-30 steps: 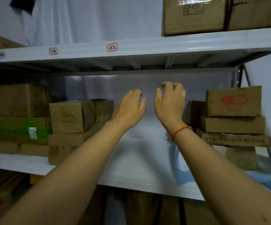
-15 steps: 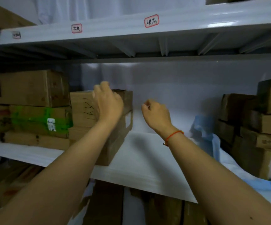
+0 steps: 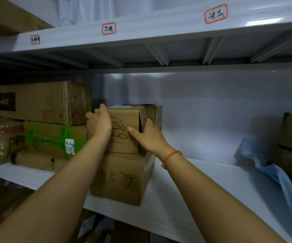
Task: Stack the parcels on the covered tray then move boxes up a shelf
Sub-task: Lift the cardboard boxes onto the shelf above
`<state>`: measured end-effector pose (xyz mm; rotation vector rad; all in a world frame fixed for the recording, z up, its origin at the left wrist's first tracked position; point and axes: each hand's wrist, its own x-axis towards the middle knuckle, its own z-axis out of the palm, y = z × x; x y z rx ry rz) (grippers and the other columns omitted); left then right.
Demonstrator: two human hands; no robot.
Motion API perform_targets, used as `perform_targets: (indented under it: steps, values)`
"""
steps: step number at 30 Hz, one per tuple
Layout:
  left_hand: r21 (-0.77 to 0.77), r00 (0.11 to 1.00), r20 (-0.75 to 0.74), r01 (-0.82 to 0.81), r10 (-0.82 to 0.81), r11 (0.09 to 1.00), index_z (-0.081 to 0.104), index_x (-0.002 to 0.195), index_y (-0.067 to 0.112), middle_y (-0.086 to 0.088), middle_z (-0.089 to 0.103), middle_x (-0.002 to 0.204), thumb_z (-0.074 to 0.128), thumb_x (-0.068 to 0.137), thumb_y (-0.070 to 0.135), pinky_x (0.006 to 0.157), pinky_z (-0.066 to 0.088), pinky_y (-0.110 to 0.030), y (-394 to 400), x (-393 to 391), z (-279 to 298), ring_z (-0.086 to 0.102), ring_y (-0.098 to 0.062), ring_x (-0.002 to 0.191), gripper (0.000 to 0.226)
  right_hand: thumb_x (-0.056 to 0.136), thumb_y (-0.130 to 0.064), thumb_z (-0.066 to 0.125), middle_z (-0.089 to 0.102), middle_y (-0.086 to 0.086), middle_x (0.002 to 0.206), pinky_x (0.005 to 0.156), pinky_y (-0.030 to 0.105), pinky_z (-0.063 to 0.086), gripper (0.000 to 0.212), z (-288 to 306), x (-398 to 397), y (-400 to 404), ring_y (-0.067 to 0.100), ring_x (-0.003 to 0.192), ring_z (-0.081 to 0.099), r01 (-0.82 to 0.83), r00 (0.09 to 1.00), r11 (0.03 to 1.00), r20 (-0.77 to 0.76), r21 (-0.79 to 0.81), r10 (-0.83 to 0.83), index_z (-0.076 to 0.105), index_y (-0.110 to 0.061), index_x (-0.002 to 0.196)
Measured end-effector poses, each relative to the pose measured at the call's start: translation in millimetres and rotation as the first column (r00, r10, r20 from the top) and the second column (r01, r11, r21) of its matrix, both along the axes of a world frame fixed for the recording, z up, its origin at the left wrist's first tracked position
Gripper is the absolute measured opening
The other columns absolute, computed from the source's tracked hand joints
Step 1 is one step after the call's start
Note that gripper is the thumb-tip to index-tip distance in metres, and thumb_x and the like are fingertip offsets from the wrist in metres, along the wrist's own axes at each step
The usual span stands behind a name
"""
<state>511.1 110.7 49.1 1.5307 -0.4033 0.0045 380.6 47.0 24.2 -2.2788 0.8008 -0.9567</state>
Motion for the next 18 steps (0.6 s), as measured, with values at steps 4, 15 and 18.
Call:
perform_targets:
  steps: [4, 15, 18]
  values:
    - [0.021, 1.000, -0.005, -0.001, 0.001, 1.000, 0.041, 0.138, 0.012, -0.014, 0.053, 0.134, 0.033, 0.094, 0.055, 0.105, 0.038, -0.049, 0, -2, 0, 0.051, -0.036, 0.120, 0.062, 0.085, -0.057, 0.058, 0.054, 0.005, 0.133, 0.089, 0.034, 0.047, 0.075, 1, 8, 4, 0.026, 0.119, 0.055, -0.040, 0.999, 0.994, 0.035, 0.102, 0.037, 0.031, -0.013, 0.141]
    - [-0.140, 0.984, 0.179, 0.025, 0.001, 0.990, 0.044, 0.128, 0.013, -0.008, 0.054, 0.123, 0.041, 0.094, 0.050, 0.082, 0.041, -0.036, 29, -84, 20, 0.055, -0.026, 0.107, 0.050, 0.087, -0.054, 0.055, 0.056, -0.001, 0.133, 0.095, 0.046, 0.050, 0.071, 21, -49, 33, 0.025, 0.117, 0.057, 0.107, 0.957, 0.994, 0.273, -0.027, -0.096, 0.026, -0.025, 0.145]
    - [-0.164, 0.987, 0.161, 0.052, -0.026, 0.985, 0.046, 0.124, 0.011, -0.006, 0.057, 0.118, 0.046, 0.093, 0.049, 0.082, 0.044, -0.034, 40, -120, 21, 0.056, -0.023, 0.103, 0.049, 0.091, -0.054, 0.050, 0.057, -0.001, 0.131, 0.093, 0.045, 0.051, 0.063, 20, -84, 46, 0.024, 0.115, 0.057, 0.189, 0.933, 0.979, 0.325, -0.074, -0.156, 0.030, -0.024, 0.142]
